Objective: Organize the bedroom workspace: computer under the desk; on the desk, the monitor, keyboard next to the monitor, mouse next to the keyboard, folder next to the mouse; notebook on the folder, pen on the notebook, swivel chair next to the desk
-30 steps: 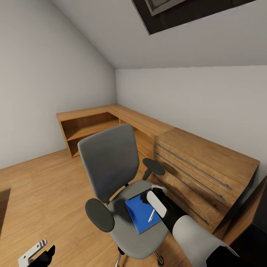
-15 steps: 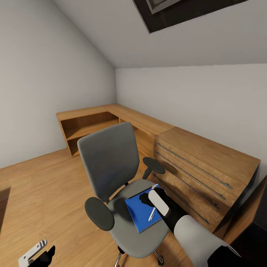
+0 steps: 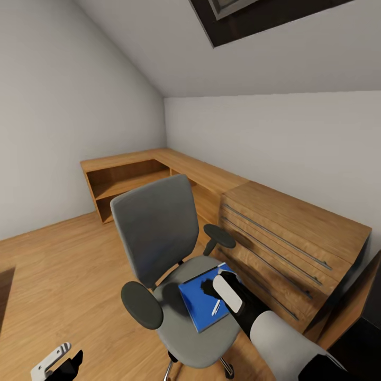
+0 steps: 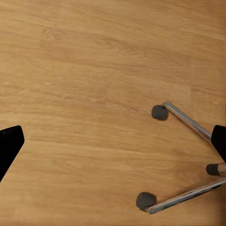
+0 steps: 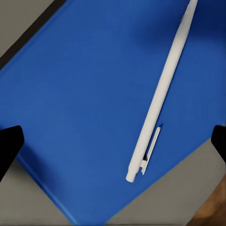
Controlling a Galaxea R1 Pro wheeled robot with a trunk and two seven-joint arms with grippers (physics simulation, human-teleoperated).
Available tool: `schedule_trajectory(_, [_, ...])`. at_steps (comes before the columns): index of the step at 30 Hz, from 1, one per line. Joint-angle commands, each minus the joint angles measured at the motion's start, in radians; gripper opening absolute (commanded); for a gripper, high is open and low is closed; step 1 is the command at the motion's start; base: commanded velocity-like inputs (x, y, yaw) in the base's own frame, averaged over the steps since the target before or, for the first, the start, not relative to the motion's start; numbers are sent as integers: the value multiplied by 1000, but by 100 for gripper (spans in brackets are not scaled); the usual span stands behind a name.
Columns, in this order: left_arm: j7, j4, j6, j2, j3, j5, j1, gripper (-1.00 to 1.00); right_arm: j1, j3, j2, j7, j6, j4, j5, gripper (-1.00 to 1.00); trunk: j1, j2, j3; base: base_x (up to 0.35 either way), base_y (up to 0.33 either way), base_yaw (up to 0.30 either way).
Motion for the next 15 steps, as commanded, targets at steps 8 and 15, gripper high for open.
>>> schedule_trajectory(8, [5,-3,4,-1,1,5,0,100,8,6,-5,-5,27,-3,-6,100,0,-1,-1,0,0,0])
schedule_trajectory(15, [5,-3,4,-2,1,5,0,100,9,8,-5,-4,27,-2,-6,100,0,-1,-1,0,0,0])
